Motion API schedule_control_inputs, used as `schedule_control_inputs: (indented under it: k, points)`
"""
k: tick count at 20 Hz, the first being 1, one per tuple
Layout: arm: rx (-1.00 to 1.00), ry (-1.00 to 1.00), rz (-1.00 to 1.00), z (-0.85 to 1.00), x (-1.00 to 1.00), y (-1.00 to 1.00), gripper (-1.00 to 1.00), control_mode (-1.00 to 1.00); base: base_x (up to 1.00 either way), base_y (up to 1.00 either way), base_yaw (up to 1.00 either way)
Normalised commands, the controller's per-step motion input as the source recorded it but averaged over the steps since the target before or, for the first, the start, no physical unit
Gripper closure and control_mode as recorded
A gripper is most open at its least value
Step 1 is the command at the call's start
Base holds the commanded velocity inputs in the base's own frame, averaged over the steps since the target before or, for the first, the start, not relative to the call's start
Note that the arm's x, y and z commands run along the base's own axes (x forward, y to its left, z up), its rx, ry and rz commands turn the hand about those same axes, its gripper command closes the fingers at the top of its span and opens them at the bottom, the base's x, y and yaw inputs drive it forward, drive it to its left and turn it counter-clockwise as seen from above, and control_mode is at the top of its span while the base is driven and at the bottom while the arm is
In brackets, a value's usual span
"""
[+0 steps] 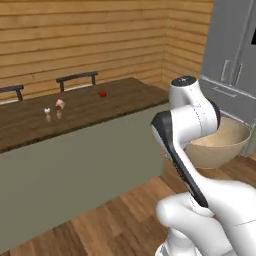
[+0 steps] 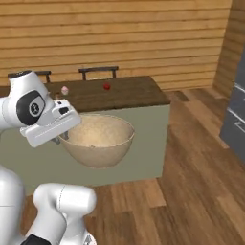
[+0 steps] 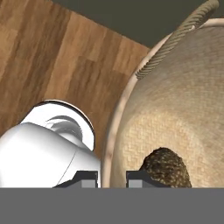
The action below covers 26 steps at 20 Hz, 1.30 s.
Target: Open the cabinet, pick up the bread from the cabinet and place it in the basket. Then move the basket to the dining counter.
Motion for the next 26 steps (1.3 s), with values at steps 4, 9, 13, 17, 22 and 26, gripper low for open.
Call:
schedule_control_inputs:
  k: [4,9,13,17,22,26]
  points:
    - [0.0,0.0,0.0,0.0,0.0,0.0,1.0,1.0,0.42,-0.3,0.71]
    - [0.0,0.0,0.0,0.0,0.0,0.0,1.0,1.0,0.32,-0.67,0.59]
    - [0.0,0.0,0.0,0.0,0.0,0.0,1.0,1.0,0.6,-1.0,0.24]
    - [0.0,0.0,0.0,0.0,0.0,0.0,1.0,1.0,0.74,-0.88,-0.09]
    - [0.0,0.0,0.0,0.0,0.0,0.0,1.0,1.0,0.68,-0.29,-0.26]
    - [0.0,0.0,0.0,0.0,0.0,0.0,1.0,1.0,0.55,0.03,-0.22]
